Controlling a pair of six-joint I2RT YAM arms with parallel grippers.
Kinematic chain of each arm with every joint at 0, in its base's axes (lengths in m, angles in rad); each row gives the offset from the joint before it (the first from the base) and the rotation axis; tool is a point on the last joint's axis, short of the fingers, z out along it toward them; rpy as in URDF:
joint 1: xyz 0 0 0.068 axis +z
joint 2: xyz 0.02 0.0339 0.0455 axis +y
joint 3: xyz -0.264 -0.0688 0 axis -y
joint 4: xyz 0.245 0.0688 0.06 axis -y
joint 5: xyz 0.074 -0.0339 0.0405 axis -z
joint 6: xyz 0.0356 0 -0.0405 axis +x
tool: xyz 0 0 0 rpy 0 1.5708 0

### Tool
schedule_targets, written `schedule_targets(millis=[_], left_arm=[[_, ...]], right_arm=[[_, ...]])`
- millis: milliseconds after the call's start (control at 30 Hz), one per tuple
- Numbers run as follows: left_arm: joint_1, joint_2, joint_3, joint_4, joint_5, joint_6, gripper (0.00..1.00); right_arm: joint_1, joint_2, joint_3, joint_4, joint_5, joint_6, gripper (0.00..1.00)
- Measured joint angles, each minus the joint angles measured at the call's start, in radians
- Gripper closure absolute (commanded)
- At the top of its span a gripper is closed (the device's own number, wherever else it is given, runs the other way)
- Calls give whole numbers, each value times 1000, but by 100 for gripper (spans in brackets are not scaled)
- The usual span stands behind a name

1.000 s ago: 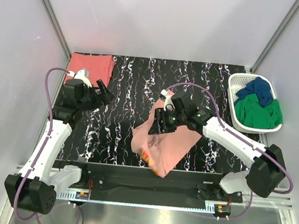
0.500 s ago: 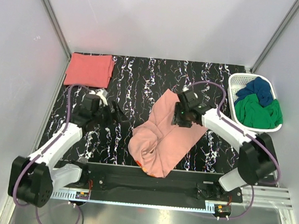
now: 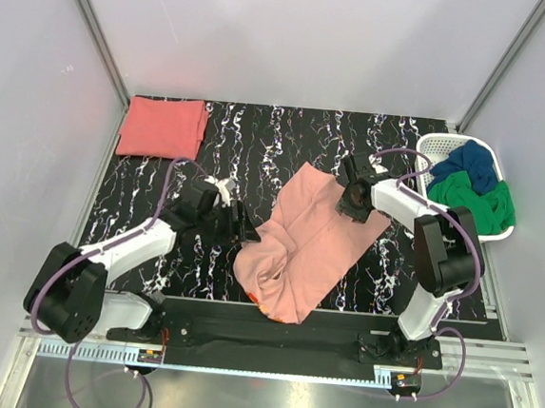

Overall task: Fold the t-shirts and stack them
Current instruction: Move the tshirt to the center of the board

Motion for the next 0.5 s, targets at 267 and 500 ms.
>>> schedule_targets(millis=[267,500], left_arm=[[-54,132,-2,92,95,-28,100],[-59,71,4,47,55,-29,100]], right_arm=[[-18,59,20,47,25,-14,50],[-19,139,84,126,13,-75,81]])
